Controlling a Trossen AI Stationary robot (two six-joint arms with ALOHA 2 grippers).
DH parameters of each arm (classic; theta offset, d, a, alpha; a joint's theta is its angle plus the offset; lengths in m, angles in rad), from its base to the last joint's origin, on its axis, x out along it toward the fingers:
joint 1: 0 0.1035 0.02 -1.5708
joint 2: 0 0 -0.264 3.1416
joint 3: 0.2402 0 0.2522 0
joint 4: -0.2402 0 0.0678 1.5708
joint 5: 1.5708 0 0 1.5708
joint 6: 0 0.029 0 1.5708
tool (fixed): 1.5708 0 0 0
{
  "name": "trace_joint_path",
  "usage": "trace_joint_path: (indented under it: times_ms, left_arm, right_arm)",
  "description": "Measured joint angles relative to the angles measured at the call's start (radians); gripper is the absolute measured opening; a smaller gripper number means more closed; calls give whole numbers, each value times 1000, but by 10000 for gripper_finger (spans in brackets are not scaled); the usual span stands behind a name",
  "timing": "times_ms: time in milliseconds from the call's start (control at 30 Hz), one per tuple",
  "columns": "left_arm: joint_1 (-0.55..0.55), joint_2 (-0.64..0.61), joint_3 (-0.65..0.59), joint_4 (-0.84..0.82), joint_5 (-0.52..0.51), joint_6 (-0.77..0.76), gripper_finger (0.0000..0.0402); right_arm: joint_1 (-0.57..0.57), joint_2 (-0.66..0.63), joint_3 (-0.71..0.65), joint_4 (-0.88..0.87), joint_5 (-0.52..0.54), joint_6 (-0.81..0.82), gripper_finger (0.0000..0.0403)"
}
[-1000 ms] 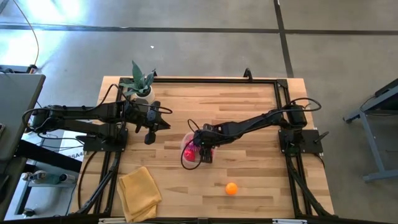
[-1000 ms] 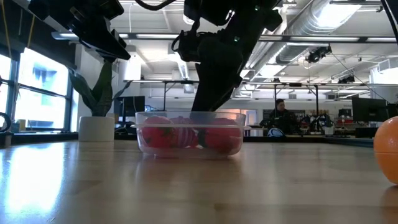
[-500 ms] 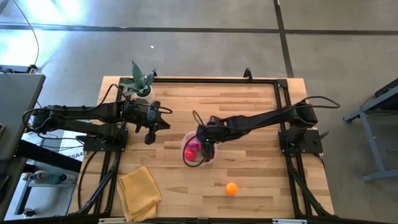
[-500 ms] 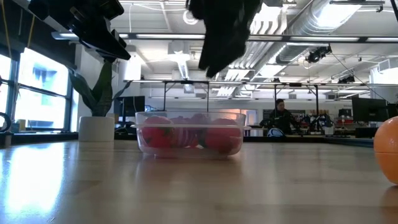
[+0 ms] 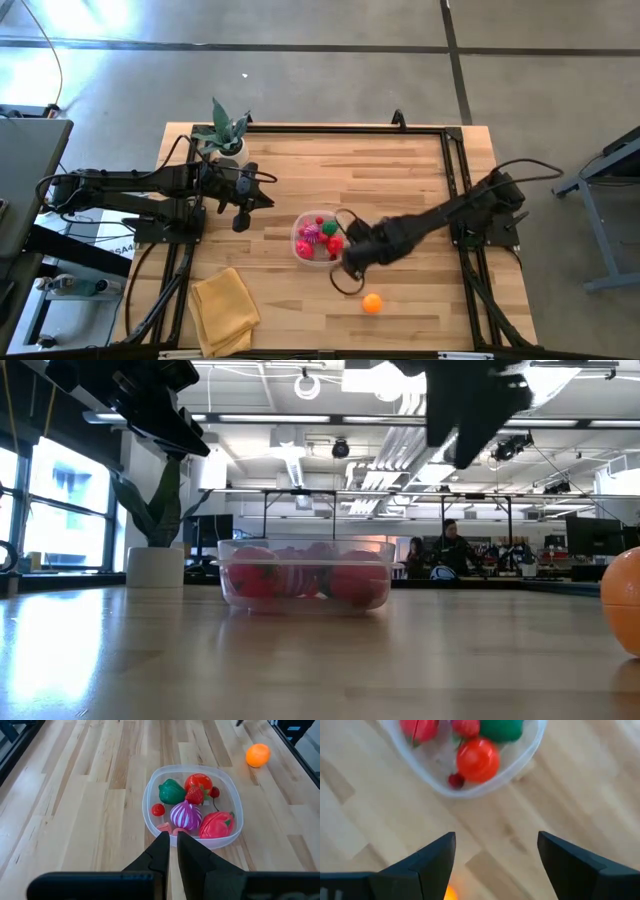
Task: Pick and placing Produce into tupperware
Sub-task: Put the orange into the transparent container
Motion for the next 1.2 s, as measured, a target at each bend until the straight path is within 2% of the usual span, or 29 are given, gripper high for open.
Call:
trace_joint_path:
  times_ms: [267, 600, 900, 1200]
  left_arm:
    - [0, 0, 0, -1, 0, 0, 26]
    - [0, 0, 0, -1, 0, 0, 26]
    - [0, 0, 0, -1, 0, 0, 26]
    - [0, 0, 0, -1, 0, 0, 26]
  right_arm:
    - [152, 0, -54, 44, 2, 235, 272]
    - [279, 3, -148, 172, -47, 406, 274]
    - [289, 5, -274, 403, -93, 412, 295]
    - [288, 14, -333, 504, -123, 413, 299]
